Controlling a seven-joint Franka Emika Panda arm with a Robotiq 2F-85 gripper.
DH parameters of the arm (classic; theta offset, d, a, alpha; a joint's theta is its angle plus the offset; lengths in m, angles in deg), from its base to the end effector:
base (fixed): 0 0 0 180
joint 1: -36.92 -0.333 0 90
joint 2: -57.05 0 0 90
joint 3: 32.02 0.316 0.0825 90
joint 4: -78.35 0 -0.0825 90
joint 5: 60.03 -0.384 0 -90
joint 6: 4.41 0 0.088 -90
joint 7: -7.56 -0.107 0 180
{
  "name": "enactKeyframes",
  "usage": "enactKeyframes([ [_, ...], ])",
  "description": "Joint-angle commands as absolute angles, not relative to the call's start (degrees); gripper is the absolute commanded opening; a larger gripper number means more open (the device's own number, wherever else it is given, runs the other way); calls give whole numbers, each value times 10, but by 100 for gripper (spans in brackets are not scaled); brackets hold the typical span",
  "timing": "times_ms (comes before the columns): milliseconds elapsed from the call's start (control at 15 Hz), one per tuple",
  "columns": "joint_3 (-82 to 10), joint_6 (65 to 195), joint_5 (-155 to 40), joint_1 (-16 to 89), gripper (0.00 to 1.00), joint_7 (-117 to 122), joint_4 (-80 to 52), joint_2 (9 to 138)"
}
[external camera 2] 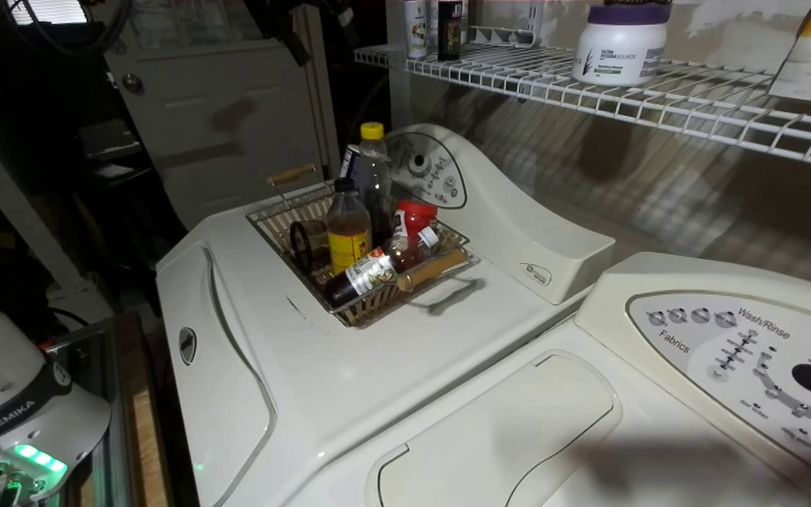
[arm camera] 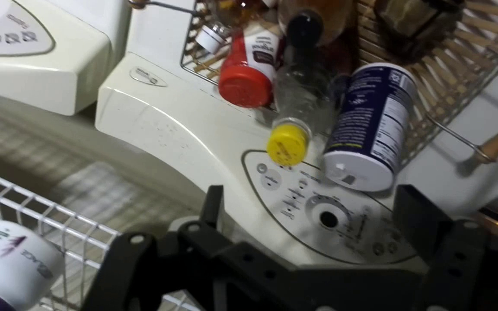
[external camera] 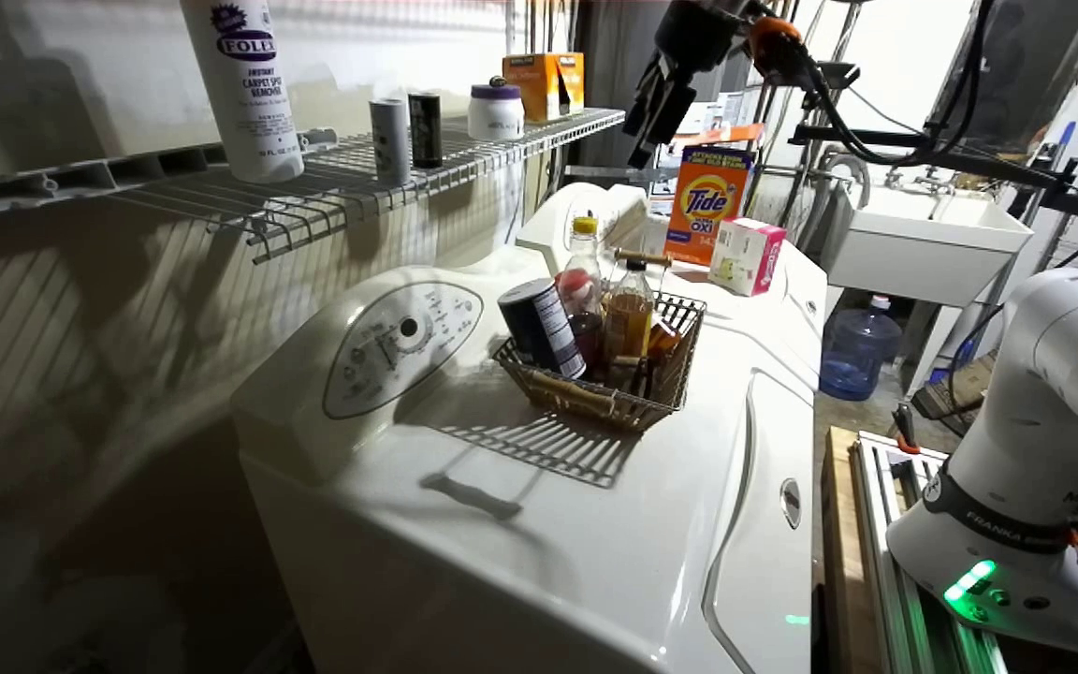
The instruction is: Remove the small white container from the bottom shelf and put it in the basket.
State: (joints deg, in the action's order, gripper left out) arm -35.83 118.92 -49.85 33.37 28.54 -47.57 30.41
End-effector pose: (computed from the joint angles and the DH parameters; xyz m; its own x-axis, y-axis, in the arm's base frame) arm 0.4487 -0.0144 0.6100 0.8403 0.4358 0.3224 0.3556 -0.8921 0.2789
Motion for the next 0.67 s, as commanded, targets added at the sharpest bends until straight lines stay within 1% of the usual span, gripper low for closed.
enactKeyframes([
  [0, -354, 1148, -551, 304, 100, 308, -407, 360],
  [67, -350, 1174, -527, 319, 100, 291, -450, 323],
  [467, -346, 1164, -538, 312, 100, 293, -423, 353],
  [600, -356, 1203, -576, 296, 100, 321, -431, 347],
])
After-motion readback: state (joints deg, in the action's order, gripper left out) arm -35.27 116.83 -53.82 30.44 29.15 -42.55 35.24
